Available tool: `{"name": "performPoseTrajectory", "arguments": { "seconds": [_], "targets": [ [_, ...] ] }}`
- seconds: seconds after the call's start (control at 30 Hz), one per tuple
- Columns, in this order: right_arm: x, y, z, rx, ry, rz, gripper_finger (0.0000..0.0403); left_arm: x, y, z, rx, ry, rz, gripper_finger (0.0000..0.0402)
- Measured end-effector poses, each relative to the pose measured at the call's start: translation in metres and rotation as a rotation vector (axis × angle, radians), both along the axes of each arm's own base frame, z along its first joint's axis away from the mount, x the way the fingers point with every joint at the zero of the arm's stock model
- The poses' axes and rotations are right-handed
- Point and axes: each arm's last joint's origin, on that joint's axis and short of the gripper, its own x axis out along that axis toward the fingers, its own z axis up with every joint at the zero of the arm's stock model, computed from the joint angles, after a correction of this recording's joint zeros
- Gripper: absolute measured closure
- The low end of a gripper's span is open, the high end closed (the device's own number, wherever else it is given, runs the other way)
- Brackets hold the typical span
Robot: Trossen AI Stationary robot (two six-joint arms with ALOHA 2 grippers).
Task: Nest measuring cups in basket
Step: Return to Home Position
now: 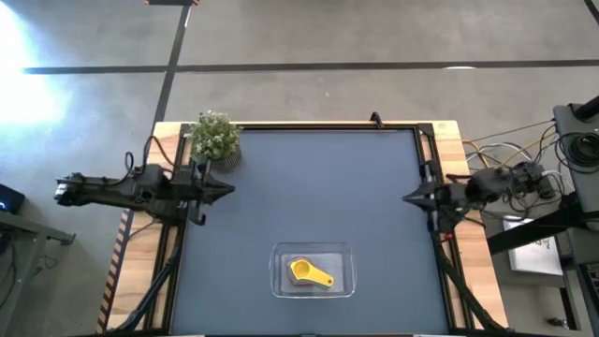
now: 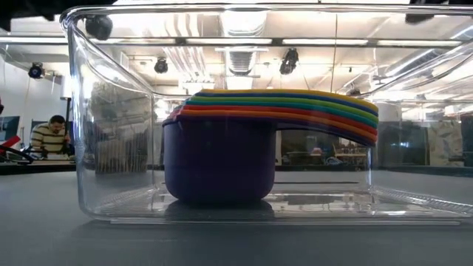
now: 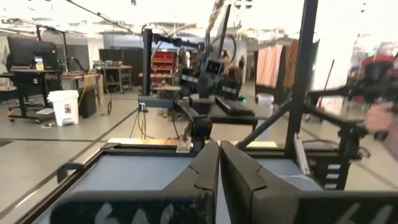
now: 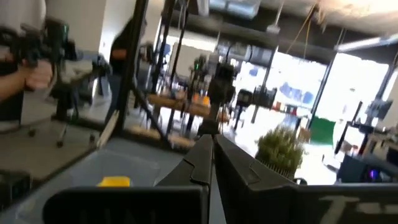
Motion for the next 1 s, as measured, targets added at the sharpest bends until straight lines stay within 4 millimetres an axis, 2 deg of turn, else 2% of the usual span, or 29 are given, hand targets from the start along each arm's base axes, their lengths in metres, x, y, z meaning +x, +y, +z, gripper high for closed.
{"name": "performPoseTrajectory", "arguments": {
  "seconds": [0.2, 0.27, 0.5, 1.0],
  "targets": [
    [0.007, 0.003, -0.019, 0.040, -0.037, 0.014, 0.0394, -0.012, 0.001, -0.017, -0.052, -0.039, -0.014, 0.0402],
    [0.011, 0.005, -0.031, 0.028, -0.021, 0.019, 0.0394, -0.014, 0.000, -0.022, -0.054, -0.044, -0.026, 0.0402],
    [0.021, 0.008, -0.053, 0.012, -0.015, 0.020, 0.0394, -0.015, 0.000, -0.036, -0.044, -0.050, -0.042, 0.0402],
    [0.023, 0.009, -0.068, 0.021, 0.006, 0.027, 0.0394, -0.011, -0.001, -0.071, -0.005, -0.008, -0.075, 0.0402]
  ]
}}
